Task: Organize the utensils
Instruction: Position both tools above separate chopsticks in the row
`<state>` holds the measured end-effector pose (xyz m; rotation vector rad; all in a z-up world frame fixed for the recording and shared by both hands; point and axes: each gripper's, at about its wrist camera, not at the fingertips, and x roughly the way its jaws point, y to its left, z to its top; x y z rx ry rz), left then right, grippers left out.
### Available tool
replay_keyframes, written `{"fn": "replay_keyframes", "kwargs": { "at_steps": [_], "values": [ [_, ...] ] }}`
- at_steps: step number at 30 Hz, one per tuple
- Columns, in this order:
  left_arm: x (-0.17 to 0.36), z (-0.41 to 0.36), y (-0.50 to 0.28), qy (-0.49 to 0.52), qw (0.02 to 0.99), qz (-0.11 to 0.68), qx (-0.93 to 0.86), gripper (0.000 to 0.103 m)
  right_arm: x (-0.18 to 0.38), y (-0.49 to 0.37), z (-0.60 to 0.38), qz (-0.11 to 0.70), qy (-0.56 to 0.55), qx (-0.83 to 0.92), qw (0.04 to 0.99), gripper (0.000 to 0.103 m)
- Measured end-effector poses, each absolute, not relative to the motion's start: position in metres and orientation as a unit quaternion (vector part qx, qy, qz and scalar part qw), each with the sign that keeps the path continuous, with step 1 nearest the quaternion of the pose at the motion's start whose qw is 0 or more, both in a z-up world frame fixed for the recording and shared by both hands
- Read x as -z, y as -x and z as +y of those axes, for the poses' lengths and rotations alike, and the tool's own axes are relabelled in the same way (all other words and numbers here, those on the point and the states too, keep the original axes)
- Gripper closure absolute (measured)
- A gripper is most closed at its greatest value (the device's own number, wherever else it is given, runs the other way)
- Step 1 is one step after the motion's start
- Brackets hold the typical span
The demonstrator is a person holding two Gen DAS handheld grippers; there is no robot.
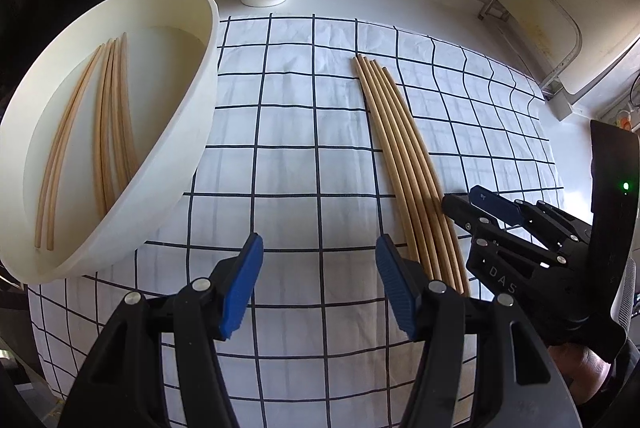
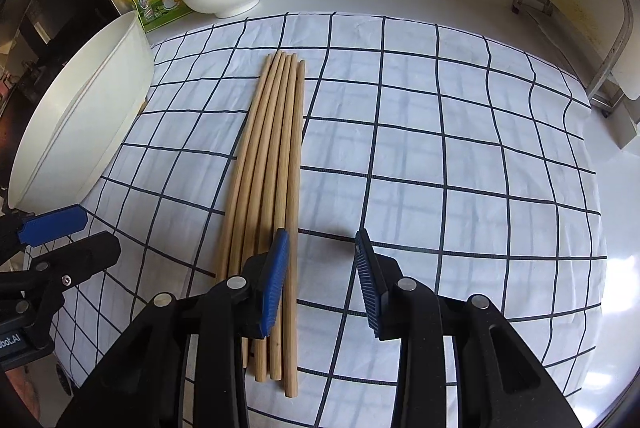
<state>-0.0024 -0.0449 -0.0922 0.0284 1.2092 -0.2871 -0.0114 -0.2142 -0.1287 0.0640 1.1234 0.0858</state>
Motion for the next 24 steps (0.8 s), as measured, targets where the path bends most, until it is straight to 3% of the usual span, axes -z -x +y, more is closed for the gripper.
{"fn": "replay_keyframes", "kwargs": {
  "at_steps": [24],
  "values": [
    [0.119,-0.088,-0.014,-0.020,0.807,0.571,0.151,0.044,0.128,0.006,-0.264,0.521,-0.036,-0.016,0.852,0.070]
  ]
}}
